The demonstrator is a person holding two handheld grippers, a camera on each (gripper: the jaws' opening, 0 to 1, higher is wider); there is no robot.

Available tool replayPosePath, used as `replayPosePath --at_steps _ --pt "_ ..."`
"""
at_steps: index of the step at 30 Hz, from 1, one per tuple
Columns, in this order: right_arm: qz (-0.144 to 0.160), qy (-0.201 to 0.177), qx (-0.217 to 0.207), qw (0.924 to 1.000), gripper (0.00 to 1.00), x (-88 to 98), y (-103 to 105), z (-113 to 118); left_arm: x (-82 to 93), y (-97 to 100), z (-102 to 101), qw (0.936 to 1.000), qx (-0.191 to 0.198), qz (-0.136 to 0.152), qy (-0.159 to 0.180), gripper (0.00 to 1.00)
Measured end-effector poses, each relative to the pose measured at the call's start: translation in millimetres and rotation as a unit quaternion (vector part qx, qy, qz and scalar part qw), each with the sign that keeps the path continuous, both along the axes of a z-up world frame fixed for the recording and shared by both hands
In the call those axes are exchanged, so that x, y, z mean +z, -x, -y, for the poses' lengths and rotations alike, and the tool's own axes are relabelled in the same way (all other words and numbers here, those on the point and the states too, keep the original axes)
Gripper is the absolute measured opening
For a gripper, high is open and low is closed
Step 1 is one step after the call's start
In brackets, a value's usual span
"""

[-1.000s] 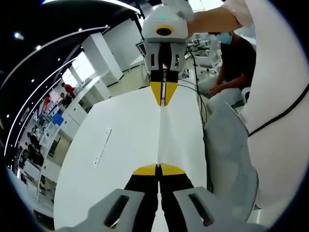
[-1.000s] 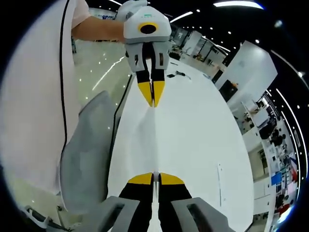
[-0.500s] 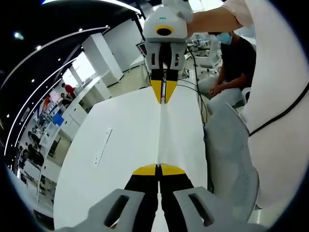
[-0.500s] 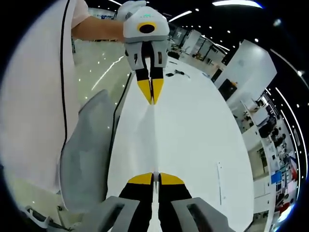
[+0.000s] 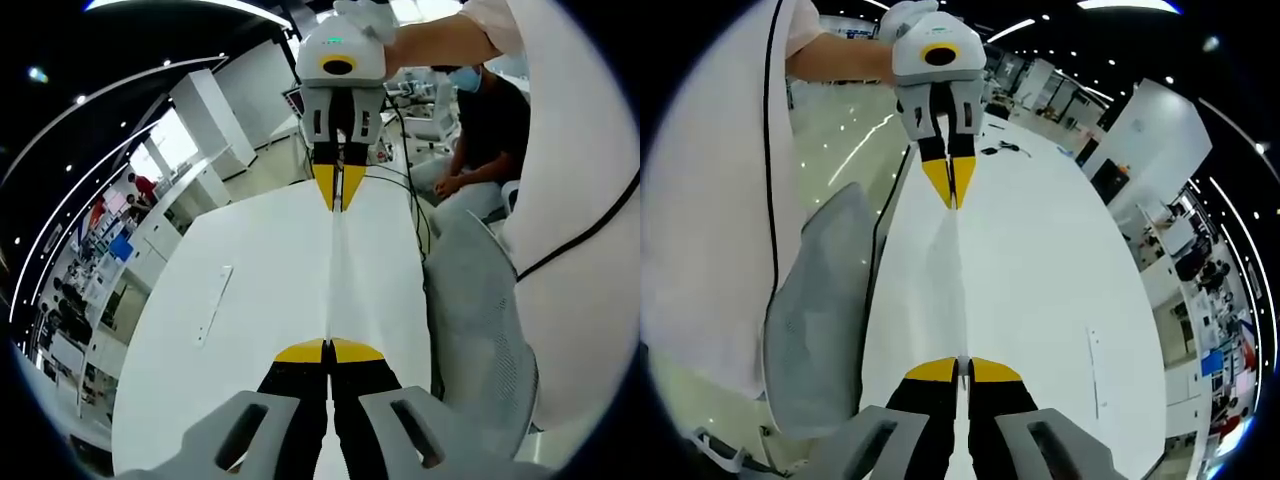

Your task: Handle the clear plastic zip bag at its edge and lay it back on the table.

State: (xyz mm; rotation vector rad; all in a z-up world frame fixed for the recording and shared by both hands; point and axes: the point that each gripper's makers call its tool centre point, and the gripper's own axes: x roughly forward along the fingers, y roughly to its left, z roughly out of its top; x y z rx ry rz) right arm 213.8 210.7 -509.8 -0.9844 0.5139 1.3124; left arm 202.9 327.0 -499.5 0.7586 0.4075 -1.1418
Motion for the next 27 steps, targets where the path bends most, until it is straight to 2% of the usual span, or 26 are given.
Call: replayPosePath --at_steps 19,27 --pt "-0.009 0.003 -0.007 0.9999 0.0 -4.4 1.4 1.3 3.9 1.4 3.0 0.9999 -0.008 0.01 -0.002 0.0" --pt "-0.014 -0.002 -0.008 0.9999 0.04 -3.0 2.0 -1.9 6.1 0.7 5.1 0.9998 -0.012 0.015 -0.001 0.0"
